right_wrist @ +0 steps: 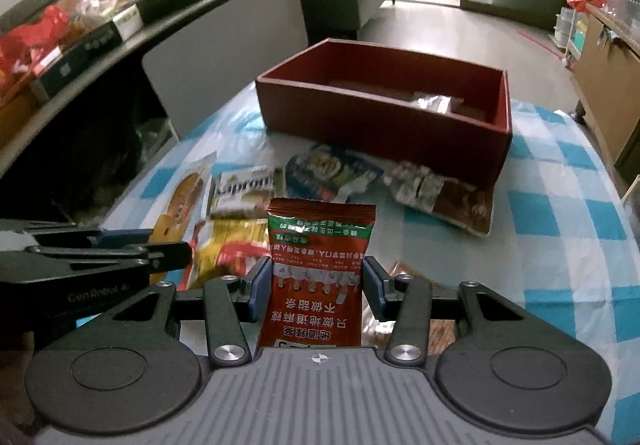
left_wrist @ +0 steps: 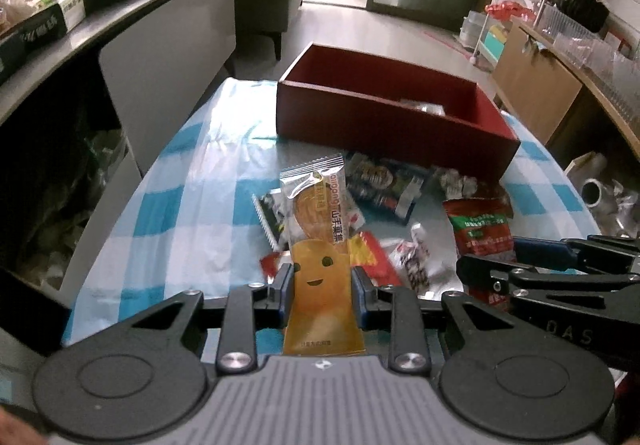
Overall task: Organize snacks
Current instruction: 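Carry both held packs over the red box with both tools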
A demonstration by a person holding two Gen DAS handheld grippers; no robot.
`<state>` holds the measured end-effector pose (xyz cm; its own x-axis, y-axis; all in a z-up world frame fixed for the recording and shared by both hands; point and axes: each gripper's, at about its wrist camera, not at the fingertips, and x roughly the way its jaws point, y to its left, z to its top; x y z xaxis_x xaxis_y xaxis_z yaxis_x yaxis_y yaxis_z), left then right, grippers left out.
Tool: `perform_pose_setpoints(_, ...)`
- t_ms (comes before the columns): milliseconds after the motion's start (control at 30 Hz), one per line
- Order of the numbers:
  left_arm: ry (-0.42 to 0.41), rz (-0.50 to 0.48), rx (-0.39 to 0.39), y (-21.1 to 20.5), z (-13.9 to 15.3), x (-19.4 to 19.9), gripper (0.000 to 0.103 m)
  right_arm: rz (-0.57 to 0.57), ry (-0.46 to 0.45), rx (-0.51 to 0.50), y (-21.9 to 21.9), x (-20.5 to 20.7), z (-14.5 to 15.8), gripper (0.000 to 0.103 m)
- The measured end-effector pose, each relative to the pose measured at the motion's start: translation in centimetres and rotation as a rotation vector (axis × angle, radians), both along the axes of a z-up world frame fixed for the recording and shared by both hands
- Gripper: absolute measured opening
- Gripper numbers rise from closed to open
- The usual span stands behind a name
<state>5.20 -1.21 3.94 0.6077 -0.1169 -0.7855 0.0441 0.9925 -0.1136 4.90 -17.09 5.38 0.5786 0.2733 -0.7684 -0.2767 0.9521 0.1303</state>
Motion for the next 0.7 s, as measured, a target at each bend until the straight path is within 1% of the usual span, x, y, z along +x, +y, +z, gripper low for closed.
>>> perform_pose_setpoints(233, -0.033, 0.003, -0.013, -0.5, 0.9, 1.7, 0.024, -0.023, -0.031, 0.012, -0.6, 1.4, 0.9, 0.056)
perform_pose_setpoints(500, -0.084, -0.015, -0.015, -1.9, 2.2, 4.4, 0.024, -0.060, -0.064, 0.023, -1.5, 3.5, 1.7, 0.056)
perform_pose_setpoints(700, -0.098, -0.022, -0.008, -2.8, 2.5, 6.4, 0.024, -0.075, -0.085, 0.035, -1.7, 5.5, 2.2, 0.056)
